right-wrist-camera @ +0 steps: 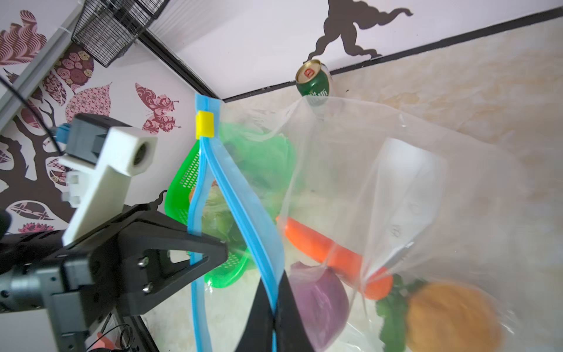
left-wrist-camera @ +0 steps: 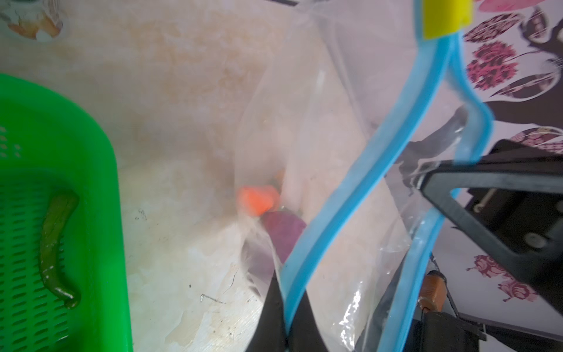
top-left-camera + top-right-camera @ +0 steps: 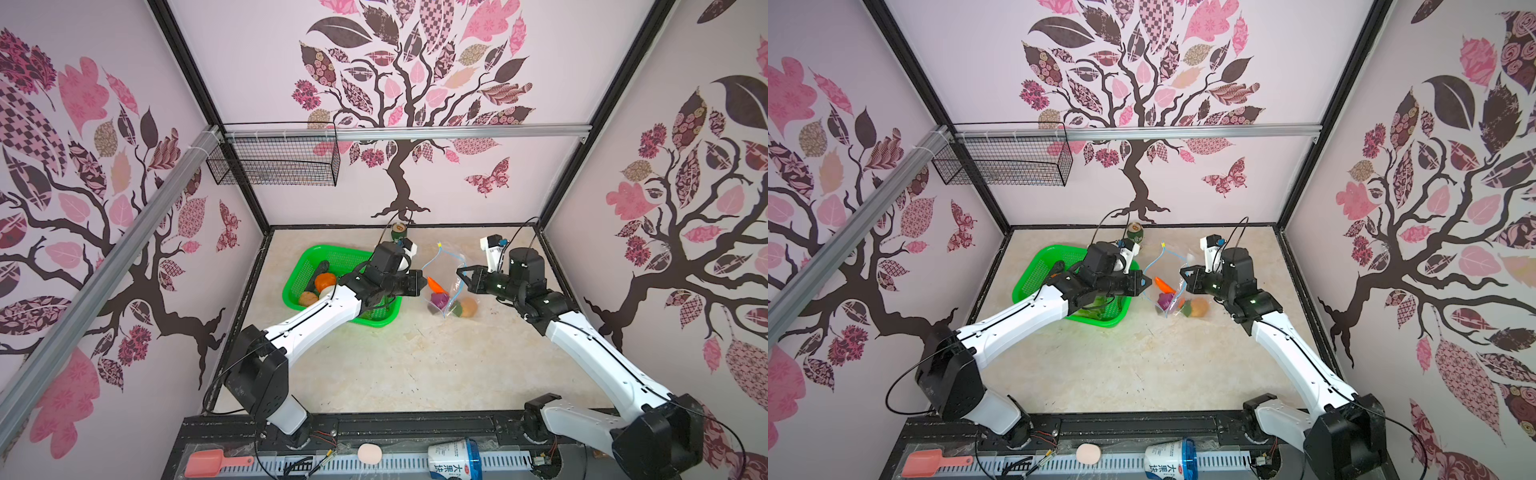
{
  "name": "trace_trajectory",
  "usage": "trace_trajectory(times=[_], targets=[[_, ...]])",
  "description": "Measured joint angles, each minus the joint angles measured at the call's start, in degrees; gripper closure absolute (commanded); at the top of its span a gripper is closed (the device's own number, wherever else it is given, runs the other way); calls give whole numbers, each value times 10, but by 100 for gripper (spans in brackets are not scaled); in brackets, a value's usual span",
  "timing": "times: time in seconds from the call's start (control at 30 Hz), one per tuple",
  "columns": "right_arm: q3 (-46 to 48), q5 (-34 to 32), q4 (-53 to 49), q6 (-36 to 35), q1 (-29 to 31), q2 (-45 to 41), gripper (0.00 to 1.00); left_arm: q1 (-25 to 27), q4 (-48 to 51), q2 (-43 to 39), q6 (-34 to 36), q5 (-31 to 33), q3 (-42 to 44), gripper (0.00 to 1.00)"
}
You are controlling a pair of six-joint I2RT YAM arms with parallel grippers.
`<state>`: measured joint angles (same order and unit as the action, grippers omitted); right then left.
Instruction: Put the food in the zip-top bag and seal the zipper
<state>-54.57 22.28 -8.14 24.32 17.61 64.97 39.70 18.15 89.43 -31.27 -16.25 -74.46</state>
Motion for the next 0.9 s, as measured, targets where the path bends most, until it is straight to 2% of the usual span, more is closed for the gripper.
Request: trace_trajectory(times=[0.3, 0.5, 0.73, 0.9], targets=[[-86, -99, -34, -26, 0, -48, 100, 6, -1, -37, 0, 1, -48, 100], [-99, -151, -50, -46, 0, -78, 100, 14, -27, -33, -5, -16, -51, 100], [-91, -148, -53, -53, 0, -105, 100, 23, -88, 43, -54, -81, -50, 100], [-59, -131, -49, -58, 0, -96, 100, 23, -121, 80, -85, -105, -17, 100]])
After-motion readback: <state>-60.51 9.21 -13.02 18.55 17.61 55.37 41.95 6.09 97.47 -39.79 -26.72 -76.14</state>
